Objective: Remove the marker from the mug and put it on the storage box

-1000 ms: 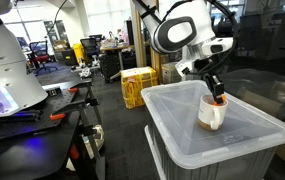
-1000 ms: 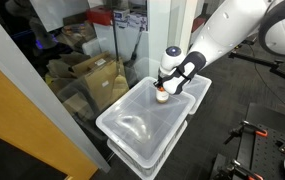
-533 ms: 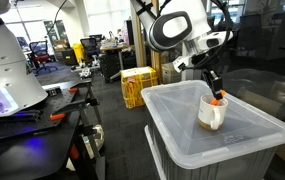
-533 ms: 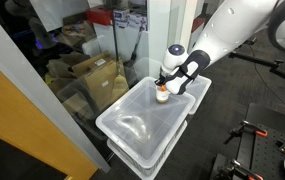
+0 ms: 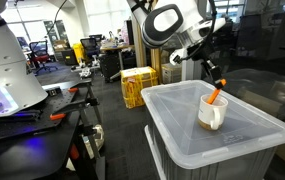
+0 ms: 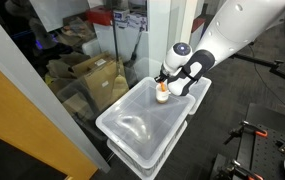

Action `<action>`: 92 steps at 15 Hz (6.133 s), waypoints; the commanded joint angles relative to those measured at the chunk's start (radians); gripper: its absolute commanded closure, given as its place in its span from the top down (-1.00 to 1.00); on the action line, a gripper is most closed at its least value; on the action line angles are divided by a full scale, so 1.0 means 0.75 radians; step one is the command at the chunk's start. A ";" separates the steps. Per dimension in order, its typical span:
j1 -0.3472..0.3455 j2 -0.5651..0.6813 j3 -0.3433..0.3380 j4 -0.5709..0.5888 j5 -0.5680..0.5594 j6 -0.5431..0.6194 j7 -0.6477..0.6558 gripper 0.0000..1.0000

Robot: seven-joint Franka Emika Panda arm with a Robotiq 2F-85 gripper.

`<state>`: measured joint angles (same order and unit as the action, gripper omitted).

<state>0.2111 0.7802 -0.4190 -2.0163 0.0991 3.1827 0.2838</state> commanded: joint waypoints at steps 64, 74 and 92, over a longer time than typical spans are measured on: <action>-0.203 0.632 0.382 1.516 -0.207 -1.222 -0.132 0.65; -0.203 0.687 0.361 1.601 -0.208 -1.190 -0.078 1.00; -0.201 0.683 0.365 1.579 -0.180 -1.174 -0.107 1.00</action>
<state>0.0606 1.2923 -0.1453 -0.8318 -0.0358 2.3021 0.2035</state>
